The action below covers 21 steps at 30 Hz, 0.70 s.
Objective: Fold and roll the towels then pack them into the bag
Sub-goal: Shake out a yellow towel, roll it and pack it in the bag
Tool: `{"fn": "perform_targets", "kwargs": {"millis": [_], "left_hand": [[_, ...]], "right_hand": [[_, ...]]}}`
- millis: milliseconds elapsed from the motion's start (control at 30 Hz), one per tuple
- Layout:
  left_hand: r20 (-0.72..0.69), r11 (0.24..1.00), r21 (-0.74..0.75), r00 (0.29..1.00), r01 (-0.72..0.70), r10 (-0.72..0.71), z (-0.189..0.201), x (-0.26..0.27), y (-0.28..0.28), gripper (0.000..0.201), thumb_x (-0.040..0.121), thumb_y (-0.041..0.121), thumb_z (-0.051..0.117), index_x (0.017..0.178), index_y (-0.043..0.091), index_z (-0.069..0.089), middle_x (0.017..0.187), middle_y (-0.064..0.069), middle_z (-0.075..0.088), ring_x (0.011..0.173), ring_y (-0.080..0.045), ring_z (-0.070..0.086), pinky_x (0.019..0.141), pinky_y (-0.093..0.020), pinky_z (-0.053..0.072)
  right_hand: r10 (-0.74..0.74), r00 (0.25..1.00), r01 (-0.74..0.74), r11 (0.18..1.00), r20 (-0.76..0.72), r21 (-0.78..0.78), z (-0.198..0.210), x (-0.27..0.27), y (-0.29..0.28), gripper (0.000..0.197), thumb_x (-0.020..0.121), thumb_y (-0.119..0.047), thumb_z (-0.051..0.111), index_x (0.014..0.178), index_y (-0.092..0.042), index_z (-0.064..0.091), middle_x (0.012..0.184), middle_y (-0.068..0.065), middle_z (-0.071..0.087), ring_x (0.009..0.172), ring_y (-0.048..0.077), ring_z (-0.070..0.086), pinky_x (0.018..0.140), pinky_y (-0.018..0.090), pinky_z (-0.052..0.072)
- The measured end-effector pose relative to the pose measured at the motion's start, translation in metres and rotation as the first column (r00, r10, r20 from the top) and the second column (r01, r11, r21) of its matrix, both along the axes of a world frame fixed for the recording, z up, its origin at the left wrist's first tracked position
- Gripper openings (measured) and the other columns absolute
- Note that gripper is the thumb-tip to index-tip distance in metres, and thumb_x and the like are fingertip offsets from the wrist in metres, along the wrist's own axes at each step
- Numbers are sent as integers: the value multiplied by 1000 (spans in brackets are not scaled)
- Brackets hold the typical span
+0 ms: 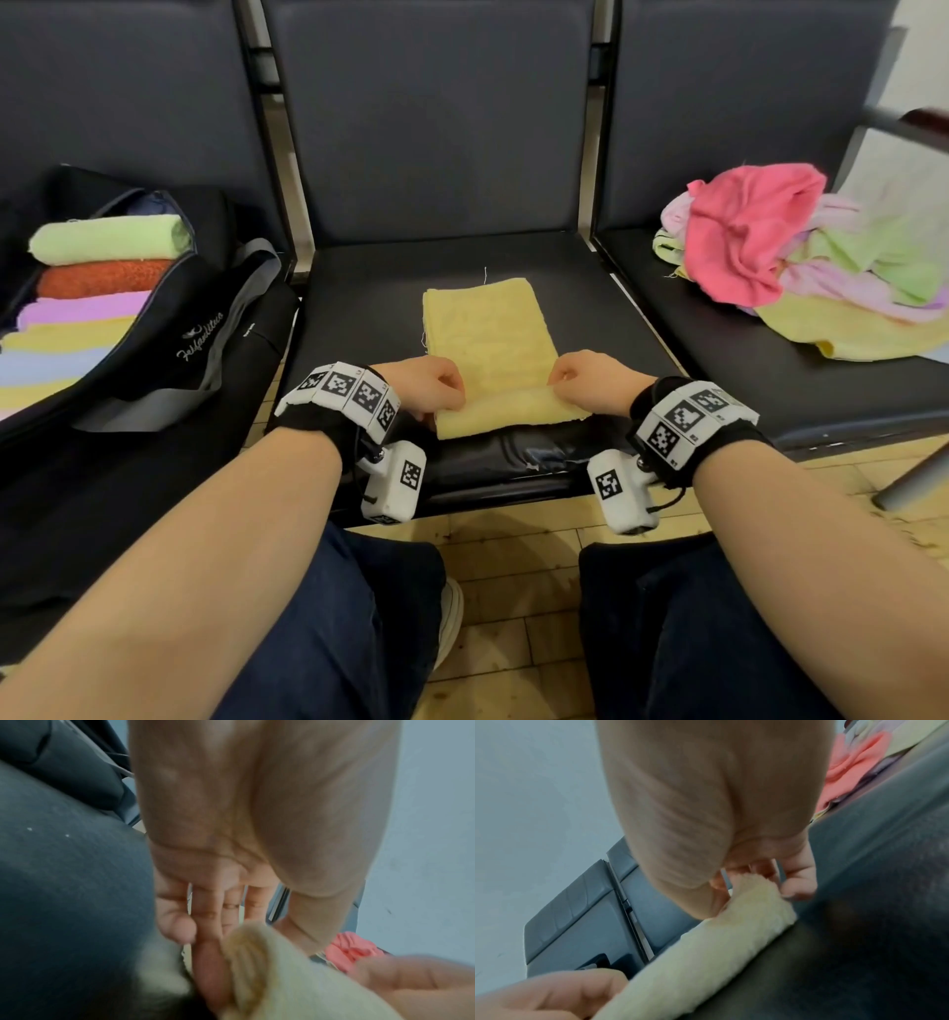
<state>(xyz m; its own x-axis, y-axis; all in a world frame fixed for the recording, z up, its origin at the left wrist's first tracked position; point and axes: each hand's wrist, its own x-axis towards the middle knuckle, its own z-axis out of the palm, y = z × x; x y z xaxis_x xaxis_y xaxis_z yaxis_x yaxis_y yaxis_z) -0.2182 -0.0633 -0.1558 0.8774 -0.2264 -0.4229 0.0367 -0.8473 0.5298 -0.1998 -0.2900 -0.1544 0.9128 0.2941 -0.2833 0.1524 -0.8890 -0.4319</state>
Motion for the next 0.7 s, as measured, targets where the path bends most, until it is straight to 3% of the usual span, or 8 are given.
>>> {"fn": "perform_targets", "kwargs": {"millis": [67, 133, 200, 300, 433, 533, 633, 700], "left_hand": [[36, 999, 49, 999, 14, -16, -2, 1, 1, 9, 88, 23, 59, 96, 22, 57, 103, 1, 59, 78, -11, 57, 71, -25, 48], [95, 999, 30, 995, 29, -32, -2, 0, 2, 12, 85, 18, 62, 93, 25, 56, 100, 5, 55, 79, -9, 52, 71, -21, 45], [129, 998, -30, 990, 60, -56, 2, -2, 0, 18, 84, 9, 61, 88, 26, 57, 92, 7, 52, 72, -8, 48, 65, -19, 41], [115, 993, -39, 987, 115, -110, 6, -4, -1, 25, 85, 4, 56, 81, 27, 62, 85, 8, 56, 70, -9, 48, 62, -17, 39], [110, 992, 26, 986, 126, -128, 7, -5, 0, 9, 91, 30, 59, 94, 28, 67, 99, 11, 60, 85, -5, 53, 81, -21, 41], [68, 991, 54, 990, 122, -126, 9, -5, 1, 34, 80, 57, 64, 99, 29, 66, 102, 12, 61, 92, -7, 55, 84, -24, 42], [27, 978, 126, 985, 164, -169, 8, -6, 0, 41, 74, 49, 76, 105, 31, 57, 104, 12, 54, 89, -9, 53, 77, -24, 42], [51, 969, 172, 980, 179, -190, 5, -6, -3, 42, 75, 36, 78, 109, 27, 55, 109, 8, 50, 92, -13, 50, 78, -26, 42]], "right_hand": [[-12, 999, 10, 999, 45, 44, -2, 1, -3, 24, 91, -10, 52, 114, -9, 58, 106, 3, 51, 97, 22, 52, 73, 24, 44], [20, 986, -26, 999, 163, 34, -5, 3, -6, 23, 86, -11, 60, 109, -16, 59, 108, 1, 45, 99, 21, 50, 85, 31, 45], [78, 967, -84, 996, 241, 18, -3, 4, -5, 13, 86, -9, 61, 93, -20, 63, 102, -1, 46, 86, 16, 49, 84, 32, 46], [104, 985, -104, 995, 135, -2, 3, 1, -3, 24, 90, -6, 51, 84, -21, 70, 89, -4, 57, 69, 5, 51, 73, 24, 44], [112, 992, -111, 993, 60, -28, 11, -2, -3, 21, 86, -16, 58, 95, -2, 71, 90, 9, 68, 80, 20, 63, 69, 31, 53], [163, 987, -162, 975, -7, -152, 12, -4, -3, 15, 81, -23, 67, 95, -22, 62, 97, -2, 57, 79, 13, 54, 63, 25, 41], [178, 984, -170, 945, 6, -280, 8, -3, 0, 24, 80, -22, 64, 98, -32, 52, 111, 1, 49, 102, 25, 49, 84, 31, 42], [204, 978, -182, 931, 38, -317, 8, -3, 1, 24, 84, -19, 60, 104, -30, 53, 107, 1, 45, 105, 25, 41, 93, 32, 34]]}}
